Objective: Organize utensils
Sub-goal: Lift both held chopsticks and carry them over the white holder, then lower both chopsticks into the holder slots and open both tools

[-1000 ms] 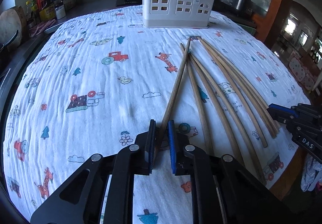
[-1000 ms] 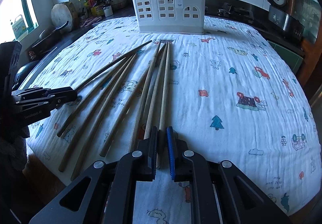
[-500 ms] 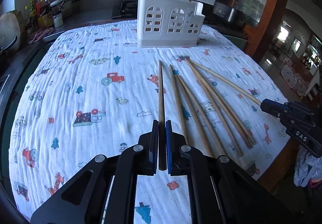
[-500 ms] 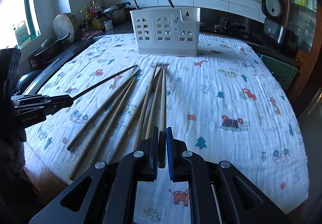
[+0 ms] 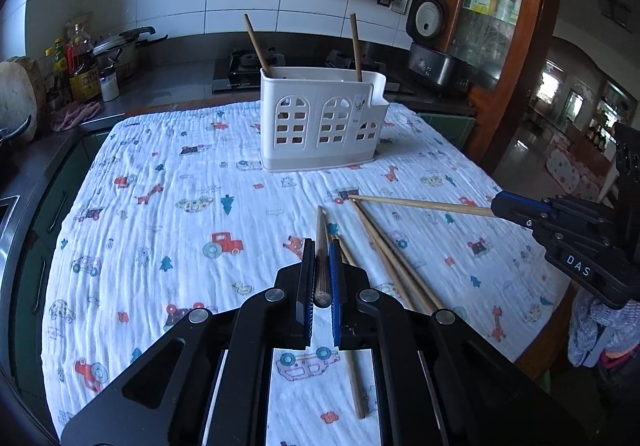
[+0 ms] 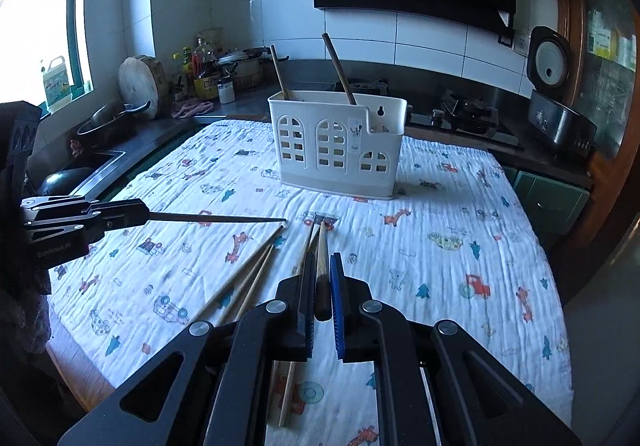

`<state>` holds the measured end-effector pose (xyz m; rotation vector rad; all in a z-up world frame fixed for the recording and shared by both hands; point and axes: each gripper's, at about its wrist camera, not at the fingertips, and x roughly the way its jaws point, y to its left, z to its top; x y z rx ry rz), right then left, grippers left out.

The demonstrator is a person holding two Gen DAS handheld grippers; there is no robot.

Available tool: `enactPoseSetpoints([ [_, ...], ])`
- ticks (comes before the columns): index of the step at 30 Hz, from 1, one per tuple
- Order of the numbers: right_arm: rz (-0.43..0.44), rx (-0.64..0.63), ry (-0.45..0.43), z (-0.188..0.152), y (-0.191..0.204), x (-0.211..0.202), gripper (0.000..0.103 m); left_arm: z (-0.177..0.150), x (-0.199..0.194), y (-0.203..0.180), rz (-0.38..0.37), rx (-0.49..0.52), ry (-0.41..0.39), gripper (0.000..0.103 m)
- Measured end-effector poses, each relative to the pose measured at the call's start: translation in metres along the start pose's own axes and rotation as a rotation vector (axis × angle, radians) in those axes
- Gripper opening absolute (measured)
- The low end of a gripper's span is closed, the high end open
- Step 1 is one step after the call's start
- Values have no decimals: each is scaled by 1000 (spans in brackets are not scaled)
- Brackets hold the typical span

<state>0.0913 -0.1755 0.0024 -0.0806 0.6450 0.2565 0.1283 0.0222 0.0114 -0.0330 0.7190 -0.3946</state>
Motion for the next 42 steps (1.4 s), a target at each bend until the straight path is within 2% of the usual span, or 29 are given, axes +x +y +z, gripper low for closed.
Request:
enactPoseSetpoints([
  [9, 9, -19, -42, 39, -5, 2, 7, 33, 8, 3, -18, 5, -11, 6],
  [22, 33, -32, -29, 111, -32, 5, 7, 86, 23, 9, -36, 32, -10, 6],
  [28, 21, -42, -30, 142, -43, 7, 7, 114, 19, 10, -47, 38, -35, 5],
  [35, -5, -57, -109, 198, -51, -2, 7, 157, 3, 11, -47, 46, -95, 5],
  [42, -60, -59, -195, 250, -58, 5, 7, 214, -19, 9, -45, 58, -199, 5],
])
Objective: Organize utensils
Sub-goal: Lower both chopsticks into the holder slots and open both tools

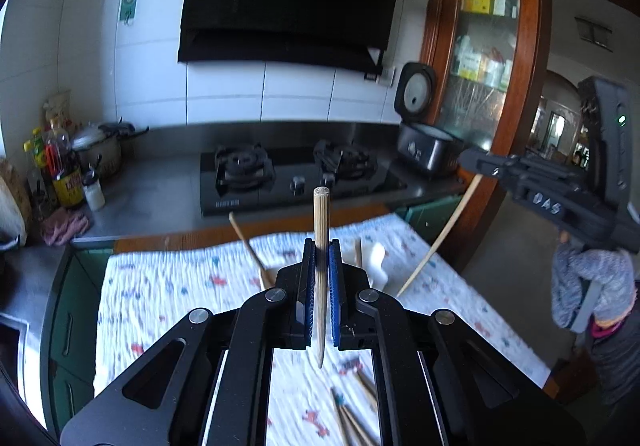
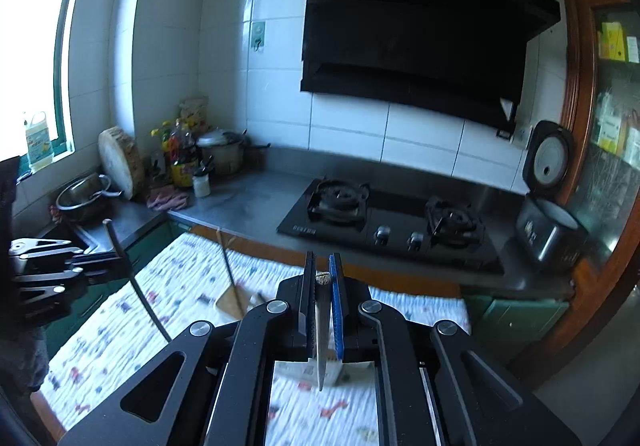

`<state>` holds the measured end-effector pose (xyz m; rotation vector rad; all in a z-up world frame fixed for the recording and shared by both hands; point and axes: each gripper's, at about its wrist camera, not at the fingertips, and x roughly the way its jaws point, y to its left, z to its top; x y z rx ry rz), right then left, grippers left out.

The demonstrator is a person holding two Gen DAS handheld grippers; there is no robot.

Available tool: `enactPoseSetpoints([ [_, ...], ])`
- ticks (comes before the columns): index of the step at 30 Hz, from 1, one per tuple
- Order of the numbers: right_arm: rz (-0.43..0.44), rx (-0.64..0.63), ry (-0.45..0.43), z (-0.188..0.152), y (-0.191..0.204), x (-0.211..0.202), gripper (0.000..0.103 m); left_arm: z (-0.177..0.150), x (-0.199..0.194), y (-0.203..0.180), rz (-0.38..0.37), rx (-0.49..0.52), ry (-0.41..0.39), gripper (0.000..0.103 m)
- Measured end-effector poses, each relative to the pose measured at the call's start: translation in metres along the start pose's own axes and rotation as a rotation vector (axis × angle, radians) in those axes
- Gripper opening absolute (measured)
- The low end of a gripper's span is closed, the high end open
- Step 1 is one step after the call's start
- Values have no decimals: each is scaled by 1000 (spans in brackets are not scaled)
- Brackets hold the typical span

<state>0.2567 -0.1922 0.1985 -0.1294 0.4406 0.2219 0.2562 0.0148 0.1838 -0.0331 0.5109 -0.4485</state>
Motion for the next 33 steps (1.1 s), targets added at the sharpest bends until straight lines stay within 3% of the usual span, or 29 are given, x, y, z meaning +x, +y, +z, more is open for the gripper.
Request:
enactPoseSetpoints([
  [6, -18, 23, -10, 14, -13, 32, 7, 39, 11, 6, 21, -1, -66, 5],
  [13, -4, 41, 41, -3, -21, 74, 7, 46, 43, 28, 37, -72, -78, 5],
  [22, 3, 30, 110, -31, -16, 98, 7, 14, 89, 52, 65, -129, 22, 5],
  [33, 2, 41, 152, -52, -15, 104, 7, -22, 114, 57, 66, -137, 116, 6],
])
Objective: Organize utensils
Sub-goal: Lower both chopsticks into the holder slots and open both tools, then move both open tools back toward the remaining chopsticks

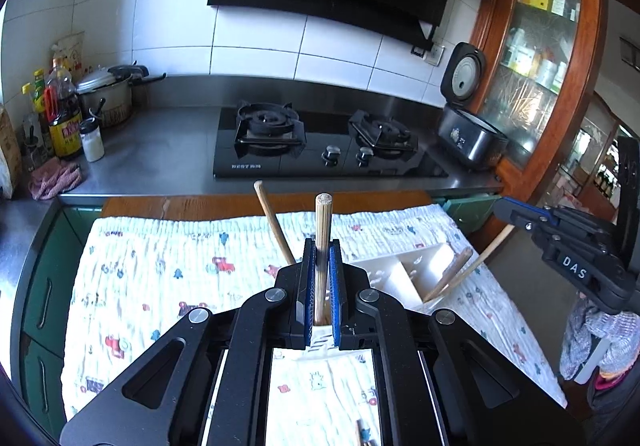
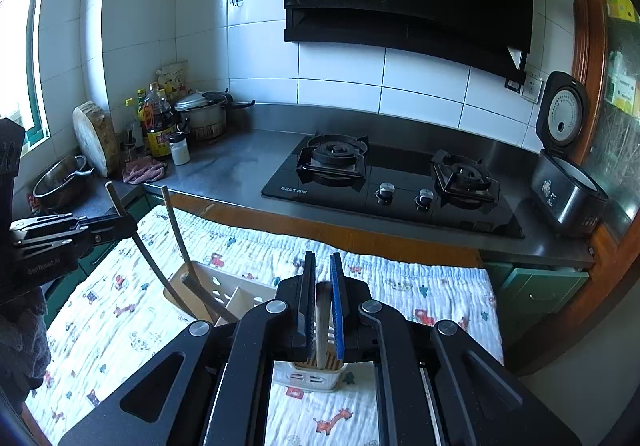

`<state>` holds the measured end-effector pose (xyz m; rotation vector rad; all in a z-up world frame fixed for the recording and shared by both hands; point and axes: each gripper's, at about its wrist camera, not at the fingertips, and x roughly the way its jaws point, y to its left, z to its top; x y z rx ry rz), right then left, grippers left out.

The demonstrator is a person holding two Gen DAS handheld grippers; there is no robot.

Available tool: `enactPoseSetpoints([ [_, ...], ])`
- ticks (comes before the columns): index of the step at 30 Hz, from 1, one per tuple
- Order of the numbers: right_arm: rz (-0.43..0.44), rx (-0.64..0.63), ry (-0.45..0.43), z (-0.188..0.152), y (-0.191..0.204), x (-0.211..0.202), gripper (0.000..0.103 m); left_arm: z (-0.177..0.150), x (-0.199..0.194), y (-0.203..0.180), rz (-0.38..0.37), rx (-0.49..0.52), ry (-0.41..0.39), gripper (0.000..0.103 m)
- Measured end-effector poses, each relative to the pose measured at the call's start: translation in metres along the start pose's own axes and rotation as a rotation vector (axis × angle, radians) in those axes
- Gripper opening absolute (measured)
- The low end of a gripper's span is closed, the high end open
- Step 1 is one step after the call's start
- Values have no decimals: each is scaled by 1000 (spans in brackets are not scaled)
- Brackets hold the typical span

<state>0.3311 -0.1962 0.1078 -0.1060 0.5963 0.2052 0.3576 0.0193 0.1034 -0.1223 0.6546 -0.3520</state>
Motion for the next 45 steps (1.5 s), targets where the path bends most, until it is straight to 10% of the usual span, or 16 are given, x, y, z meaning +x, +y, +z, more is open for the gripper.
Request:
enactPoseSetpoints([
  [7, -15, 8, -39, -2, -1, -22, 30, -7, -10, -3, -3, -2, -11, 9],
  [11, -30, 12, -77, -6, -2, -48, 44, -12, -30, -11, 11, 12, -45, 39],
  [20, 3, 32, -94, -58, 7, -105, 62, -58, -84, -23, -8, 20, -82, 50],
  [45, -12, 38, 136, -269, 87, -112, 69, -254, -119, -22, 118, -7, 61, 58],
])
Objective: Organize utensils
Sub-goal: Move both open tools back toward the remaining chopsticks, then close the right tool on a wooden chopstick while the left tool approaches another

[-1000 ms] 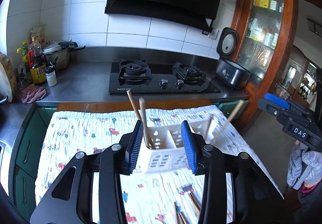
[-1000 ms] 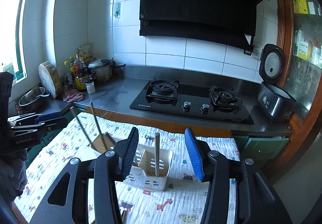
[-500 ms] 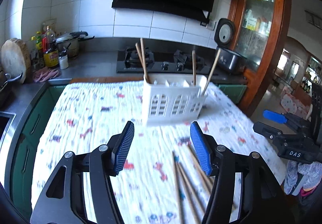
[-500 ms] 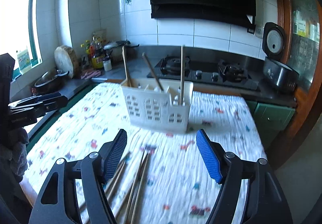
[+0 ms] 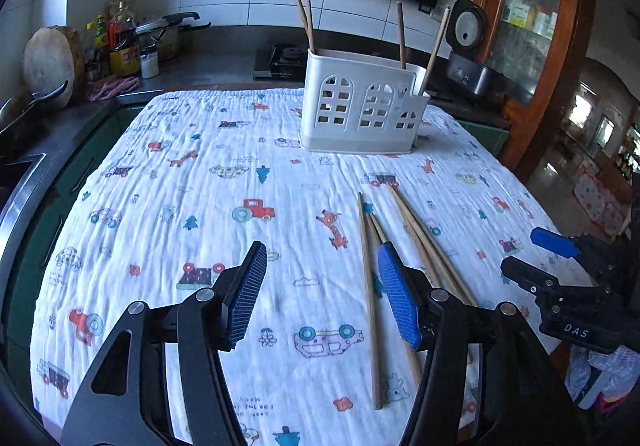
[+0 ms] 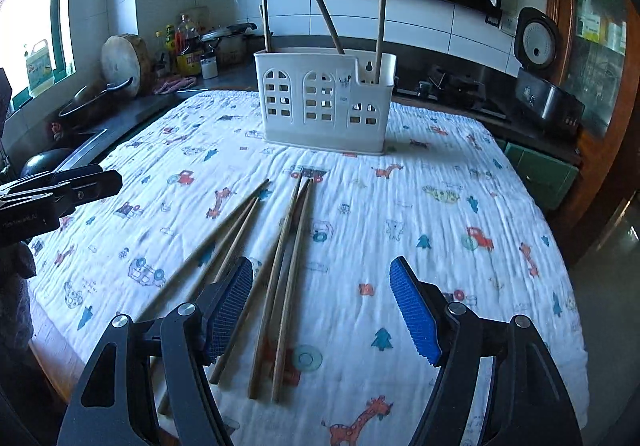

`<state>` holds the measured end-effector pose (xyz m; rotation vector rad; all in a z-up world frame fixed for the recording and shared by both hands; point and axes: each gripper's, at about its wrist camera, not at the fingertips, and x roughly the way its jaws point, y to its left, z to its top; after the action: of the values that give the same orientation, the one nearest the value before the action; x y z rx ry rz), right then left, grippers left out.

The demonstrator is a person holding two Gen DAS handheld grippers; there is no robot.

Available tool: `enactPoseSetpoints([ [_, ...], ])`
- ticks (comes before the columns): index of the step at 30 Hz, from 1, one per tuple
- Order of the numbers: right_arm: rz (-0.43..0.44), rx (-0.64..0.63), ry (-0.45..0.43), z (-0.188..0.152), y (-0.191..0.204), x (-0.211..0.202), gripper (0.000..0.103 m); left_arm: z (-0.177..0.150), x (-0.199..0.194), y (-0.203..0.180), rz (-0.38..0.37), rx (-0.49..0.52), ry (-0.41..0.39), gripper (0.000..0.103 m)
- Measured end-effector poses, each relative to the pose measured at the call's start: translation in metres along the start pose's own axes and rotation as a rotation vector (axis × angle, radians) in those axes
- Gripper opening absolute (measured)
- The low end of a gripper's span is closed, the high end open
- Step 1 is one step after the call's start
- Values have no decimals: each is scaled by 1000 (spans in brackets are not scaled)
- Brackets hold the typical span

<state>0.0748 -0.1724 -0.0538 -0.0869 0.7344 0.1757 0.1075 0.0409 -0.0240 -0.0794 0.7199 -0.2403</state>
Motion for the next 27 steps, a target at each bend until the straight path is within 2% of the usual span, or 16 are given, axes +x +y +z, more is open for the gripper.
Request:
enactPoseSetpoints([
  [13, 11, 30, 32, -17, 1, 7, 66, -28, 10, 0, 29, -9, 57, 58],
  [24, 42, 40, 64, -21, 3, 14, 47, -35, 14, 3, 33, -20, 74, 58],
  [27, 56, 44, 73, -23, 3, 16, 38, -36, 14, 3, 33, -20, 74, 58],
])
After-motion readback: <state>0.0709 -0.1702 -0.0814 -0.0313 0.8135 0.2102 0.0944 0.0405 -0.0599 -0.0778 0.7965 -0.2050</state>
